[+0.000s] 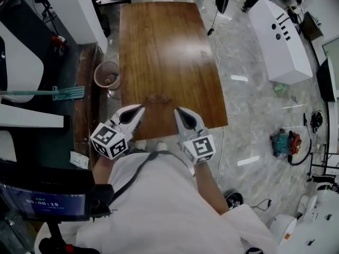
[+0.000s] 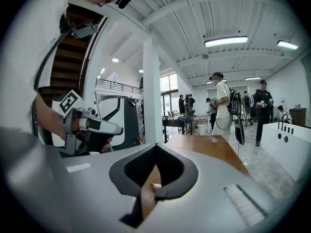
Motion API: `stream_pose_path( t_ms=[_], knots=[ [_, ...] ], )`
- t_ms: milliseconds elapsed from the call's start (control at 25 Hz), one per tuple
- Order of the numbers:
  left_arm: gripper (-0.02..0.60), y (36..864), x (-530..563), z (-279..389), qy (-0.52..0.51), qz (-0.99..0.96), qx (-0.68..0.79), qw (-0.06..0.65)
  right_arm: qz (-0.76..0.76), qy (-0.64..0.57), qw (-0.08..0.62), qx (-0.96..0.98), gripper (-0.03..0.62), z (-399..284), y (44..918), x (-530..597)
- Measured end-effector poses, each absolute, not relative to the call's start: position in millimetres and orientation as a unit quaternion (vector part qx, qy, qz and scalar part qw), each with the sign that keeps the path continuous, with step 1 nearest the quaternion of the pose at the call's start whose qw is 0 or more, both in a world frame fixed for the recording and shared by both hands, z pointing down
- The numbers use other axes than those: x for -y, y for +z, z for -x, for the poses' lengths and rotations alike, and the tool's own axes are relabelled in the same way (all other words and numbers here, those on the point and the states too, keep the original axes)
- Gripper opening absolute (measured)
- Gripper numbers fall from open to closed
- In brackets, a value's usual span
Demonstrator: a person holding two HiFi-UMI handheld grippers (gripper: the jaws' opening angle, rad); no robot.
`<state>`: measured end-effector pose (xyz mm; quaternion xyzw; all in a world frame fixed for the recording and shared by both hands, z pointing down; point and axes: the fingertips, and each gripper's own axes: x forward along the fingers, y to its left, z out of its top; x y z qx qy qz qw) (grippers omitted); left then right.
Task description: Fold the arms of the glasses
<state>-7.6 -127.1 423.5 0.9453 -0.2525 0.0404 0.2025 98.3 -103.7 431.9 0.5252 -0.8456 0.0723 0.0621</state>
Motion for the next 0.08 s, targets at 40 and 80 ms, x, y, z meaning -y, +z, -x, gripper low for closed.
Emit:
stream_pose_path(
  t_ms=[40,80],
  knots=[
    [0.005,422.6,125.9,6.4,0.040,-0.945,0.252,0.202,-0.524,0.069,0.059,0.847,0.008,-99.2,430.4,103.7],
    [0.005,421.8,124.8,5.4,0.040,-0.946,0.252,0.201,-0.522,0.065,0.057,0.848,0.008,-100.0,428.7,103.7]
  ],
)
